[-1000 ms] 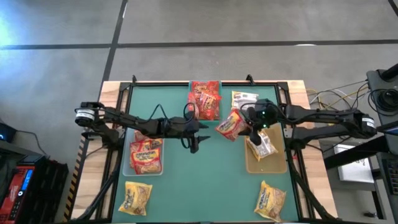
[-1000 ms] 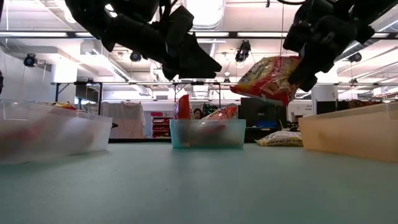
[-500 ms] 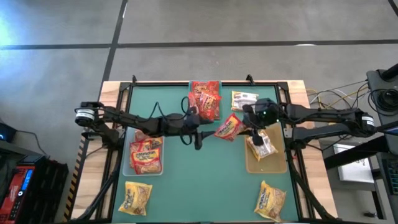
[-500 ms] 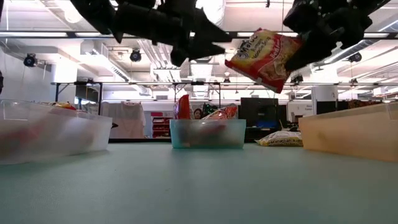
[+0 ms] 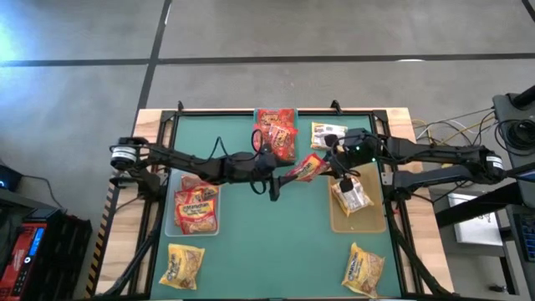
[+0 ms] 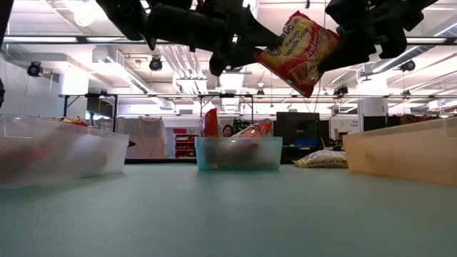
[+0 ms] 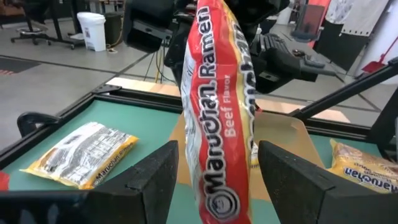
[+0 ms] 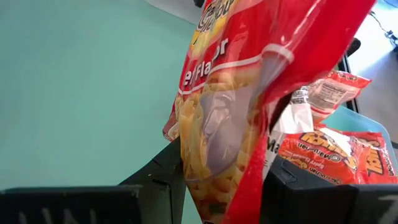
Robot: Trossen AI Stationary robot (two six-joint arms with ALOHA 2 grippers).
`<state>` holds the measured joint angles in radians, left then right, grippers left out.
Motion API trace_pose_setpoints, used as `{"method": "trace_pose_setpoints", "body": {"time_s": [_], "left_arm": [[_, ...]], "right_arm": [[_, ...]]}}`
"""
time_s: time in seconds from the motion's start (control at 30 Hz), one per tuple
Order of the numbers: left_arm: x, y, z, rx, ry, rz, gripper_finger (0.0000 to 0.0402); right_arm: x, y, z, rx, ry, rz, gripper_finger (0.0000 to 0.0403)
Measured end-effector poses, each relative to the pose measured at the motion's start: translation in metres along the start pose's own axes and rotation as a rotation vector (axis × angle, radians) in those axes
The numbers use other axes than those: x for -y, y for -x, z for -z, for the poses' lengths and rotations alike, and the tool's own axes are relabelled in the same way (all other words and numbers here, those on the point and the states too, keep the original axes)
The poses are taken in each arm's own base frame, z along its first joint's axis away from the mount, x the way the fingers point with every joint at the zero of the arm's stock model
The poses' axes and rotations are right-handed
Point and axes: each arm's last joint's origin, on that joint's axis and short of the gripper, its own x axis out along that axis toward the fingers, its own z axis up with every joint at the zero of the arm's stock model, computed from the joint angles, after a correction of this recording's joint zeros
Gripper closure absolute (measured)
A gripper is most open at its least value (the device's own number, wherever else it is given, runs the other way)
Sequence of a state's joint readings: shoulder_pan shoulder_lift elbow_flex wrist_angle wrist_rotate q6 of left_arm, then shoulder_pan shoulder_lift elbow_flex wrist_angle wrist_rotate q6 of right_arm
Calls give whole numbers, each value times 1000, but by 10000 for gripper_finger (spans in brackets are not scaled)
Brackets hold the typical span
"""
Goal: Sort Maruchan noodles
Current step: Put red noodle pack into the white transparent bin
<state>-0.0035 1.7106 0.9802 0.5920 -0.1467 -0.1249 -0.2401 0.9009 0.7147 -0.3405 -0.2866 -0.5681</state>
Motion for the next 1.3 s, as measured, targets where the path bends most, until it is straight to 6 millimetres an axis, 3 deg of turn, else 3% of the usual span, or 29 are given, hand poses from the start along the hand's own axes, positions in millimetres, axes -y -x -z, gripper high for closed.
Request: {"method": "trace_pose_setpoints", "body": {"time_s": [0.33, 0.83, 1.3], "left_arm": [[0, -3, 2, -10, 14, 29, 196], [2, -3, 0, -6, 17, 129, 198], [2, -3, 0, -4, 24, 126, 291]], "right_arm": [[1, -1, -5, 42, 54, 18, 288], [-7, -3, -20, 149, -55, -3, 287], [-6, -3, -19, 127, -264, 26, 275]]}}
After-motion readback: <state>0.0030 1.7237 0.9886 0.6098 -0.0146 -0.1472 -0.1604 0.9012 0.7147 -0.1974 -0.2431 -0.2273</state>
